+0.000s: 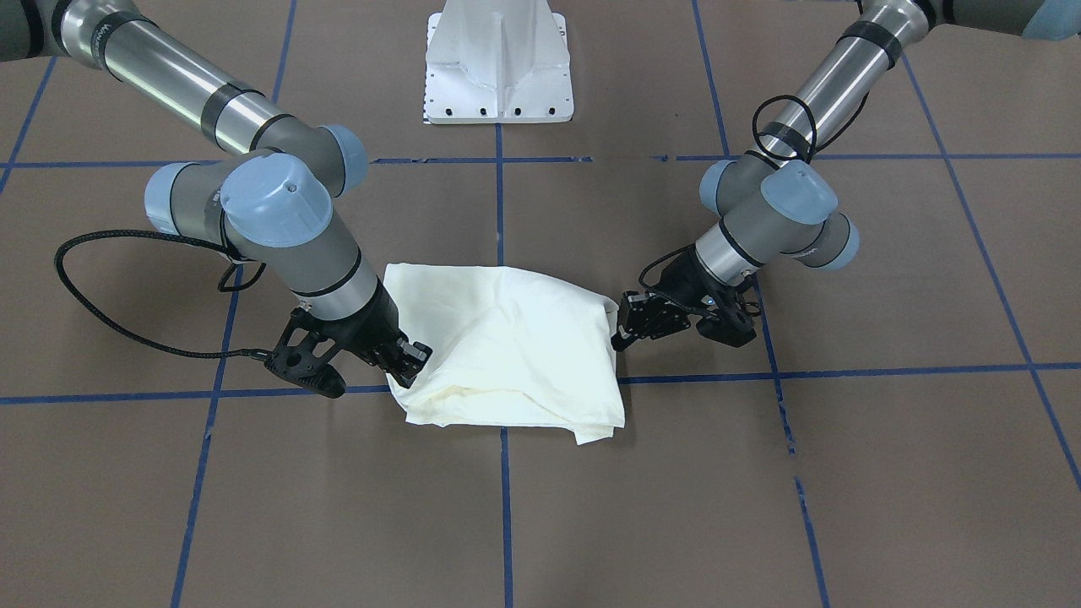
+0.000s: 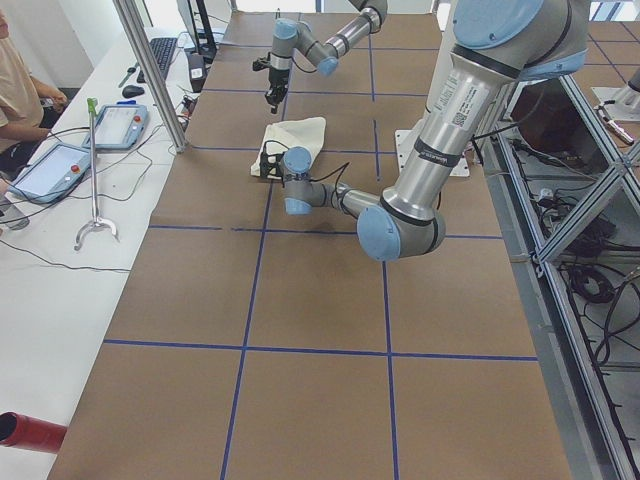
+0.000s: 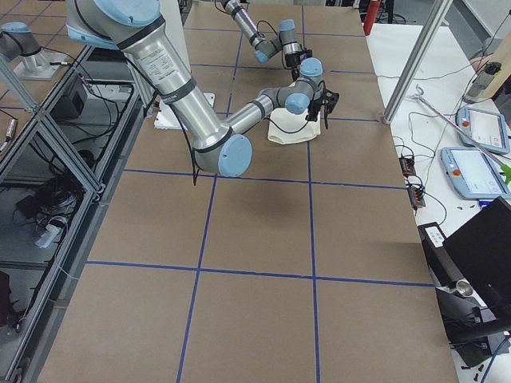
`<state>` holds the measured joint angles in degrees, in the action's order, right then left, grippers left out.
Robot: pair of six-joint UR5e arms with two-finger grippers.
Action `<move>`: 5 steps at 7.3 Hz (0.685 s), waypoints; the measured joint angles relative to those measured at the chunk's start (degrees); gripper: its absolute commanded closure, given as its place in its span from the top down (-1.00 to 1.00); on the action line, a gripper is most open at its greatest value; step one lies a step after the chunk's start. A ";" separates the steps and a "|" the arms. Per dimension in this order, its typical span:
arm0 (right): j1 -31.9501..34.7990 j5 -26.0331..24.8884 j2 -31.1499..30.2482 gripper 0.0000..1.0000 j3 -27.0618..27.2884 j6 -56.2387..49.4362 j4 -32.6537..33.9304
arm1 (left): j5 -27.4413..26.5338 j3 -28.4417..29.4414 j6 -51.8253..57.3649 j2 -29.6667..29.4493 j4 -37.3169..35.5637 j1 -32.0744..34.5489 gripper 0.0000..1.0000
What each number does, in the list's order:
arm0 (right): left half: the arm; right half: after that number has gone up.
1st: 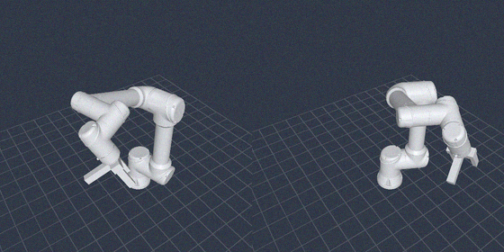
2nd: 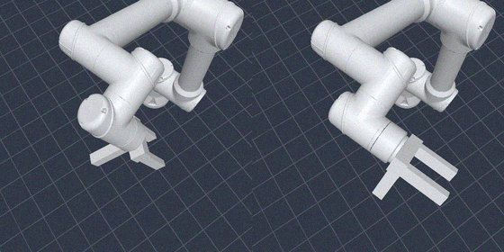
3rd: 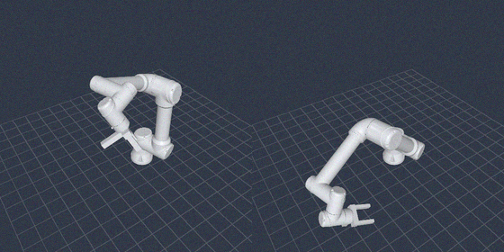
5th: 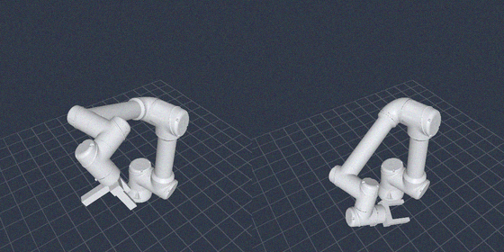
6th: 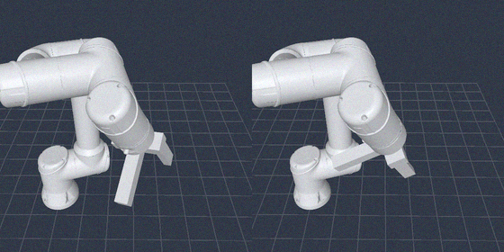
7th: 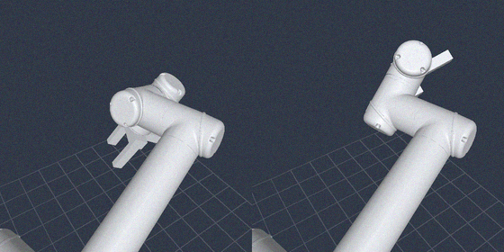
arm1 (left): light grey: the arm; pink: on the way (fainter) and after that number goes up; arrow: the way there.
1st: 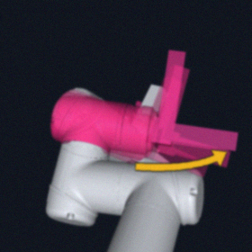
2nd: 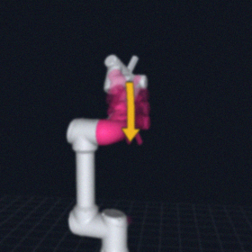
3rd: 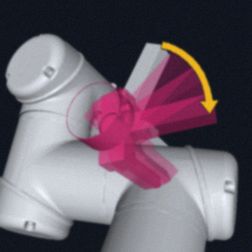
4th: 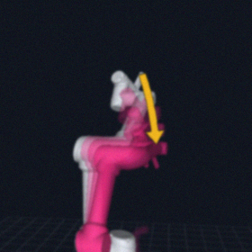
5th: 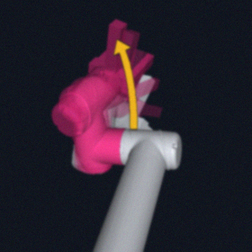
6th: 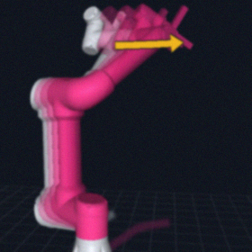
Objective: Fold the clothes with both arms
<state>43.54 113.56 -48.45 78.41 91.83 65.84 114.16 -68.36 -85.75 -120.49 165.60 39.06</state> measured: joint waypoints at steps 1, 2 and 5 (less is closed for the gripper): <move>-0.02 0.00 0.09 -1.00 0.04 0.28 -0.05 | 1.82 -0.07 -0.02 0.18 1.89 -0.86 -1.00; -0.03 0.00 0.10 -1.00 0.06 0.40 -0.08 | 2.92 -0.45 -0.19 0.26 4.10 -1.74 -1.00; -0.07 0.00 0.13 -1.00 0.11 0.86 -0.25 | 7.40 -2.01 -0.27 3.00 10.09 -3.00 -1.00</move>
<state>43.47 113.55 -48.31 78.51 92.69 65.59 121.57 -70.37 -86.02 -117.50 175.69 36.06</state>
